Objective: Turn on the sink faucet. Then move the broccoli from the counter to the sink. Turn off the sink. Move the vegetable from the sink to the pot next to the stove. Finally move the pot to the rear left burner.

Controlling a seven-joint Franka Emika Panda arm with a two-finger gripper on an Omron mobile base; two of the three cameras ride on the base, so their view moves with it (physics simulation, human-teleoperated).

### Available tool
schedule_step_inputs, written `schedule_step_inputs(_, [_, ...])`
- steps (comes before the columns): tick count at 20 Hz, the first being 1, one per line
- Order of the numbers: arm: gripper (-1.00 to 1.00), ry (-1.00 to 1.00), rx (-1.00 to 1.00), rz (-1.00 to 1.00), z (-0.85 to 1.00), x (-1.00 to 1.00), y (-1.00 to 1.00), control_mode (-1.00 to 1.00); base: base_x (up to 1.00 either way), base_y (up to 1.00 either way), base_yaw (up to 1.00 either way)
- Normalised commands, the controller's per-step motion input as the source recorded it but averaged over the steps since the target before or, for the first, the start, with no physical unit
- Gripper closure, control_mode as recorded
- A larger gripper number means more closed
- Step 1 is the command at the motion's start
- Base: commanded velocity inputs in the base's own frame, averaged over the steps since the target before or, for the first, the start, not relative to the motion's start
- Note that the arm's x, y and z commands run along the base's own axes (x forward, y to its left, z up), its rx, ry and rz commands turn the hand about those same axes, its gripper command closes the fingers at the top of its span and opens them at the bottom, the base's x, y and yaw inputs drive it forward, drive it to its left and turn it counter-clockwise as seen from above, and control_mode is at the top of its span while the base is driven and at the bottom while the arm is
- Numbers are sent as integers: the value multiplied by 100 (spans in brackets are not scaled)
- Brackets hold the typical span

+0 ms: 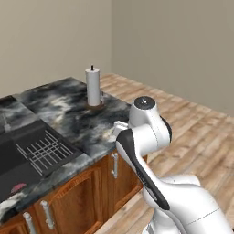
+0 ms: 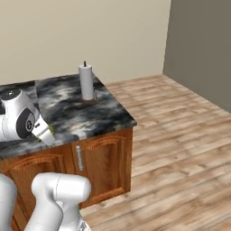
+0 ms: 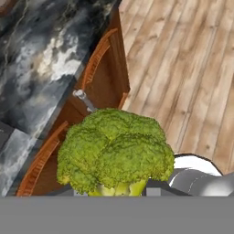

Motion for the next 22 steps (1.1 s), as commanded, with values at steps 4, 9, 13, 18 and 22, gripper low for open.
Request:
schedule_step_inputs(4, [100,0,0,0,0,0,0,100,0,-44,-39])
schedule_step_inputs(9, [100,0,0,0,0,0,0,100,0,-40,-40])
schedule_step_inputs(13, [100,0,0,0,0,0,0,100,0,-33,-41])
schedule_step_inputs(18, [100,0,0,0,0,0,0,100,0,-30,-41])
schedule_step_inputs(22, [100,0,0,0,0,0,0,100,0,-32,-41])
